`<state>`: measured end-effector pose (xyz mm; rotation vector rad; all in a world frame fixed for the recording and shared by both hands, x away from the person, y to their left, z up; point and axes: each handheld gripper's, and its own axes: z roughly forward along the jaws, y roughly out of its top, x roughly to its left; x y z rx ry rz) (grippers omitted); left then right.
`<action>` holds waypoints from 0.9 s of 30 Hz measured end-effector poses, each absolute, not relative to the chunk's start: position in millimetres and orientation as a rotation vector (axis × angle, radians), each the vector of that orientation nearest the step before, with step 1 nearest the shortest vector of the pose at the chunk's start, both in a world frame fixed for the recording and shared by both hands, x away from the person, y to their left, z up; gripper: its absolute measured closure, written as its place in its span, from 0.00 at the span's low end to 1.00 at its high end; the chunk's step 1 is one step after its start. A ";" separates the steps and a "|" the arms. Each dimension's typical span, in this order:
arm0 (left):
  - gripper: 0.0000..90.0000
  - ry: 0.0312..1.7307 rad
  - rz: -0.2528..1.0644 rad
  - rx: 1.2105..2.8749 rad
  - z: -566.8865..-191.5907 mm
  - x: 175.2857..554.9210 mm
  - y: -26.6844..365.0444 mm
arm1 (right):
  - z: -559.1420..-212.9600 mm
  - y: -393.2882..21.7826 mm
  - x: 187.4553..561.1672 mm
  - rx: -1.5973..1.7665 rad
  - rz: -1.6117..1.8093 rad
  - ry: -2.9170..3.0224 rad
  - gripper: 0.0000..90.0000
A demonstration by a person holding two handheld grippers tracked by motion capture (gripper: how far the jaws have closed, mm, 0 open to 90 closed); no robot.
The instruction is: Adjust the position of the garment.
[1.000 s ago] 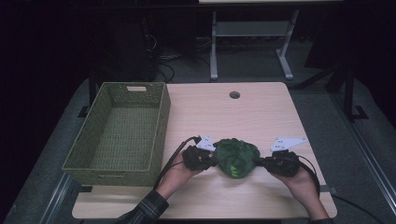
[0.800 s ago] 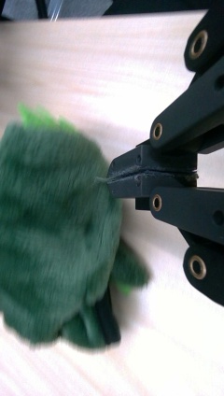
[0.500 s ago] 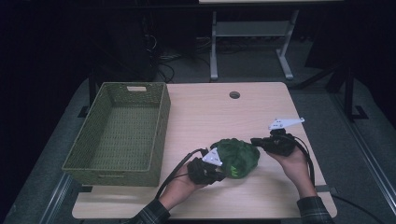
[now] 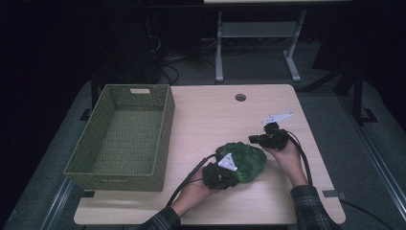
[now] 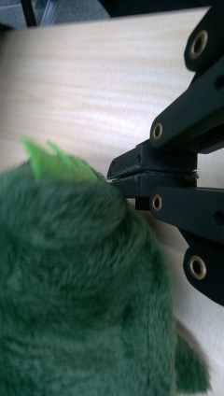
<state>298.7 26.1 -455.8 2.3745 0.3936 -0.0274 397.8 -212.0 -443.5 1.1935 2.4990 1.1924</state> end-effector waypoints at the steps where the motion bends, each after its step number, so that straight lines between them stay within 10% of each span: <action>1: 0.99 0.397 -0.017 2.378 -456.9 300.3 26.8 | -445.5 -210.7 398.3 1.199 1.189 2.516 1.00; 27: 0.99 0.490 0.080 2.380 -459.7 320.9 59.6 | -452.1 -220.5 347.6 1.107 1.133 2.631 1.00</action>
